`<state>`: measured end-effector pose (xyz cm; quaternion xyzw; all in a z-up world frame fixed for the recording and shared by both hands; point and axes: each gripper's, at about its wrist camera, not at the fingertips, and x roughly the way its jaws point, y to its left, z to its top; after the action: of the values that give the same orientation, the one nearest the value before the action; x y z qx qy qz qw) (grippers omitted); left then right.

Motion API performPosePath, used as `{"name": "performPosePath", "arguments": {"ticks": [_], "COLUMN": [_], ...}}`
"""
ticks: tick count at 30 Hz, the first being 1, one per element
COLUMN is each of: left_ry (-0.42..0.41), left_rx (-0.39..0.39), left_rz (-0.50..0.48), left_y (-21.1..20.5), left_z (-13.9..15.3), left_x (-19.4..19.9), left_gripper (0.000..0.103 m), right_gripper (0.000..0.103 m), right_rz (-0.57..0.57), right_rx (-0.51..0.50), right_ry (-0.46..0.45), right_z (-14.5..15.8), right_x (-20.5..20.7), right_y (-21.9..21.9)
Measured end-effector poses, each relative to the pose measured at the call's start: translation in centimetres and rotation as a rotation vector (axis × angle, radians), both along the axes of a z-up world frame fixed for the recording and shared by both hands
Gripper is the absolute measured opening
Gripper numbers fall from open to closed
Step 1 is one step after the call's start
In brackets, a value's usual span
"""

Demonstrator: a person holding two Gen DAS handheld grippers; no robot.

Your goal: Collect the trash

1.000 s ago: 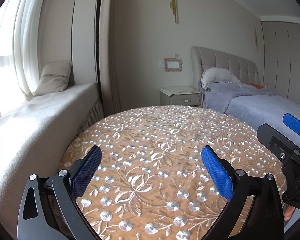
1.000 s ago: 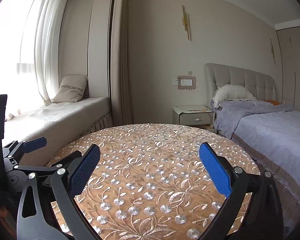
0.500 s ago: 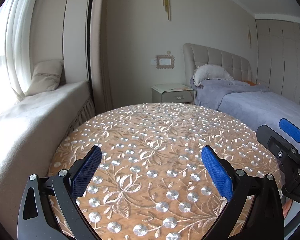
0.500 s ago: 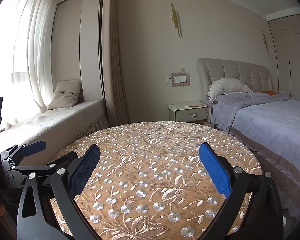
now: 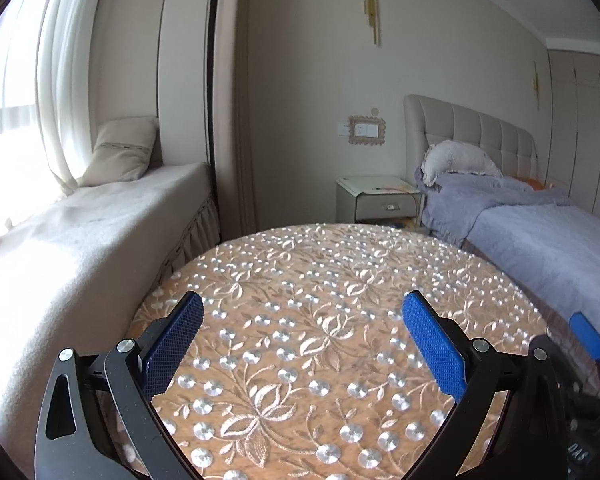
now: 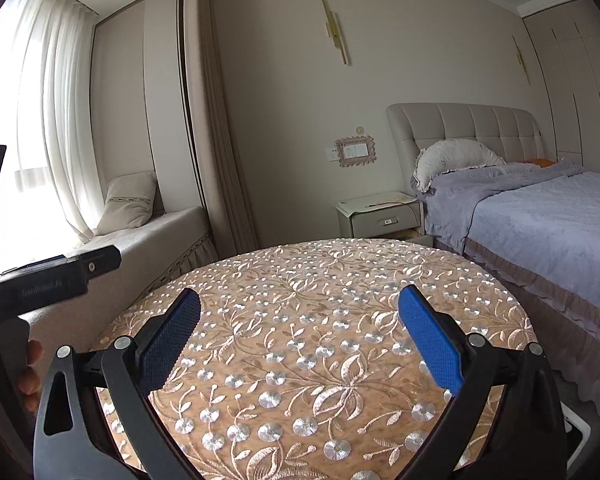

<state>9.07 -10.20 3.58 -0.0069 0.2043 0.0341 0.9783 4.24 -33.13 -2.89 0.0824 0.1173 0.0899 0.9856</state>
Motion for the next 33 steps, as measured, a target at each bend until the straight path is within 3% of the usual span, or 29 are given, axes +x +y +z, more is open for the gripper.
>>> {"name": "performPosePath", "arguments": {"ticks": [5, 10, 13, 16, 19, 21, 26, 28, 30, 33], "left_ry": [-0.06, -0.09, -0.042, 0.012, 0.071, 0.113, 0.192, 0.234, 0.282, 0.31], "left_rx": [0.014, 0.058, 0.072, 0.113, 0.102, 0.053, -0.065, -0.106, -0.17, -0.242], "left_rz": [-0.018, -0.024, 0.03, 0.173, 0.358, 0.531, 0.958, 1.114, 1.205, 1.341], "left_y": [-1.5, -1.5, 1.8, 7.7, 15.7, 21.8, 34.4, 38.1, 41.2, 44.6], "left_z": [3.6, 4.8, 5.4, 6.0, 6.0, 5.3, 2.1, 0.6, -0.7, -1.9], "left_x": [0.5, -0.4, -1.3, -3.7, -8.5, -13.2, -27.1, -32.8, -37.3, -42.7], "left_gripper": [0.098, 0.098, 0.098, 0.098, 0.098, 0.098, 0.098, 0.098, 0.098, 0.098], "right_gripper": [0.099, 0.099, 0.099, 0.099, 0.099, 0.099, 0.099, 0.099, 0.099, 0.099], "right_rz": [-0.021, -0.01, 0.072, 0.184, 0.369, 0.536, 1.11, 1.259, 1.349, 1.396], "right_rx": [-0.02, -0.026, -0.029, -0.072, -0.089, -0.099, -0.239, -0.303, -0.372, -0.49], "right_ry": [-0.069, -0.104, -0.133, -0.148, -0.165, -0.159, 0.092, 0.183, 0.22, 0.248], "right_z": [2.3, 3.4, 3.7, 4.4, 5.6, 5.8, 5.3, 5.5, 5.6, 4.8], "right_x": [-0.8, -1.9, -2.6, -2.9, -3.7, -4.3, -9.1, -12.2, -15.7, -20.4], "right_y": [-0.8, -0.4, 2.0, 6.3, 13.0, 18.6, 38.5, 46.4, 53.1, 60.5]}}
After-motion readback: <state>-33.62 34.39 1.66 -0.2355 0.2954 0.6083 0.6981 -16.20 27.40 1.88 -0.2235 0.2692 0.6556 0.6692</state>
